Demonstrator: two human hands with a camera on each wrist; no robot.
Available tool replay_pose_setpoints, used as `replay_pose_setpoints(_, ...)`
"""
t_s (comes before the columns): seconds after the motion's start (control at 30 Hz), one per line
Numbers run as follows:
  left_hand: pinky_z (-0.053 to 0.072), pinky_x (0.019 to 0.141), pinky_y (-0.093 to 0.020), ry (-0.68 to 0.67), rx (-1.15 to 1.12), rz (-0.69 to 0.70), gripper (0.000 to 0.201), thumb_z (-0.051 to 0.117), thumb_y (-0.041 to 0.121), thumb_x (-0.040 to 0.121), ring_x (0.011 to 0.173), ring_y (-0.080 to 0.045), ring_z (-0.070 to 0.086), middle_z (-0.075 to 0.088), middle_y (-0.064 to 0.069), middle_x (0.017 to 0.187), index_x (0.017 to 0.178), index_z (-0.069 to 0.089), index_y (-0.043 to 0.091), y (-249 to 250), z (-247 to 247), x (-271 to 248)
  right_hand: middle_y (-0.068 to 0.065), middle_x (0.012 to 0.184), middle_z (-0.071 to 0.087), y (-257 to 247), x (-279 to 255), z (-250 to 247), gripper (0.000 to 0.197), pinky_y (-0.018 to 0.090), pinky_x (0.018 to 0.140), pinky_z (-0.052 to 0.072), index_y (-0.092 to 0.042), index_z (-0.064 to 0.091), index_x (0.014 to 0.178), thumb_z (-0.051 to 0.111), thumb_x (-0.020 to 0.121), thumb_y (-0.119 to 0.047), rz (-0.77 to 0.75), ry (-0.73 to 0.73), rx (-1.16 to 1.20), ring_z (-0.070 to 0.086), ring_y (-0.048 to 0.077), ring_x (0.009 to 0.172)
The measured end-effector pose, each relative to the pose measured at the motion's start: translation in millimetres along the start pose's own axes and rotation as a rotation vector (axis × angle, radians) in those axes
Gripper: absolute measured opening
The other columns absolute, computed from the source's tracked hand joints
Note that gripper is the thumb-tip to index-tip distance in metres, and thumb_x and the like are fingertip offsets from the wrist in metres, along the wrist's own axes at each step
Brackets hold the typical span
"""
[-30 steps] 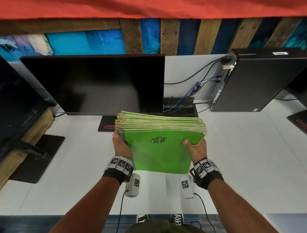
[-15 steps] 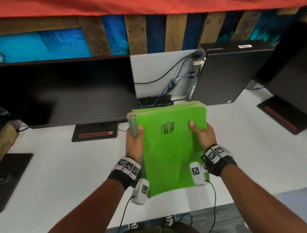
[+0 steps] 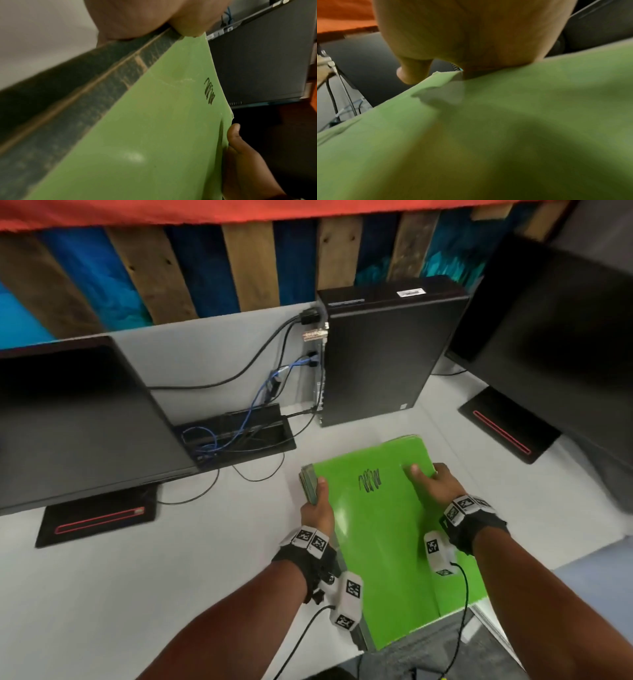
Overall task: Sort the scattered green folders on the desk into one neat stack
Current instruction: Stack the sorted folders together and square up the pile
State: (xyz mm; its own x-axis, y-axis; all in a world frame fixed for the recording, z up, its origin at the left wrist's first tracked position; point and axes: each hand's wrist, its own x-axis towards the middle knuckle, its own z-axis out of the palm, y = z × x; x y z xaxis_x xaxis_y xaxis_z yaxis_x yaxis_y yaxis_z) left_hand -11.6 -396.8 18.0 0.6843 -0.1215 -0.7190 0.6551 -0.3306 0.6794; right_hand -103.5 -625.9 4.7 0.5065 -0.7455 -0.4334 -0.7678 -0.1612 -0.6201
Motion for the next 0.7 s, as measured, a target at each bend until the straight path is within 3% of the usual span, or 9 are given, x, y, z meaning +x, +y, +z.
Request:
replay_pose_setpoints(0.1, 0.040, 0.102, -0.036, 0.016, 0.047, -0.042, 0.088, 0.037, 0.074, 0.083, 0.121, -0.037, 0.053, 0.055, -0.023, 0.133, 0.128, 0.055, 0.001, -1, 19, 5, 0.010, 0.115, 0.064, 9, 17, -12, 0.081, 0.040, 0.087, 0.050, -0.015, 0.048, 0.126, 0.059, 0.070, -0.072, -0.016, -0.064, -0.107, 0.063, 0.031, 0.100)
replay_pose_setpoints(0.2, 0.041, 0.104, -0.040, 0.012, 0.094, -0.087, 0.093, 0.032, 0.079, 0.081, 0.121, -0.038, 0.053, 0.054, -0.023, 0.134, 0.129, 0.054, 0.002, 2, 32, 14, 0.009, 0.111, 0.067, 13, 33, -15, 0.073, 0.037, 0.085, 0.049, -0.017, 0.054, 0.121, 0.060, 0.070, -0.069, -0.030, -0.088, -0.204, 0.063, 0.031, 0.100)
replay_pose_setpoints(0.3, 0.039, 0.104, -0.039, -0.010, 0.145, -0.102, 0.100, 0.024, 0.083, 0.078, 0.122, -0.036, 0.052, 0.053, -0.022, 0.136, 0.131, 0.053, 0.004, 8, 42, 23, 0.005, 0.107, 0.070, 18, 49, -15, 0.079, 0.038, 0.084, 0.052, -0.022, 0.060, 0.115, 0.056, 0.061, -0.079, -0.008, -0.075, -0.233, 0.065, 0.029, 0.095)
replay_pose_setpoints(0.4, 0.038, 0.105, -0.039, -0.043, 0.201, -0.140, 0.115, 0.010, 0.090, 0.067, 0.123, -0.035, 0.052, 0.052, -0.021, 0.137, 0.133, 0.051, 0.005, 13, 50, 29, 0.007, 0.108, 0.068, 17, 58, -18, 0.073, 0.036, 0.083, 0.050, -0.019, 0.059, 0.115, 0.059, 0.066, -0.073, 0.018, -0.053, -0.261, 0.064, 0.031, 0.098)
replay_pose_setpoints(0.57, 0.034, 0.109, -0.044, -0.060, 0.182, -0.192, 0.107, 0.015, 0.086, 0.075, 0.127, -0.036, 0.046, 0.045, -0.022, 0.142, 0.138, 0.045, 0.006, 9, 66, 44, 0.011, 0.116, 0.064, 16, 72, -23, 0.068, 0.037, 0.087, 0.047, -0.014, 0.055, 0.121, 0.066, 0.074, -0.061, 0.063, -0.049, -0.248, 0.060, 0.032, 0.105)
replay_pose_setpoints(0.7, 0.032, 0.111, -0.044, -0.064, 0.132, -0.197, 0.103, 0.023, 0.084, 0.077, 0.131, -0.036, 0.044, 0.045, -0.022, 0.144, 0.138, 0.046, 0.005, 9, 74, 50, 0.011, 0.115, 0.065, 19, 81, -23, 0.069, 0.036, 0.083, 0.047, -0.014, 0.057, 0.120, 0.061, 0.073, -0.066, 0.057, -0.078, -0.284, 0.061, 0.032, 0.102)
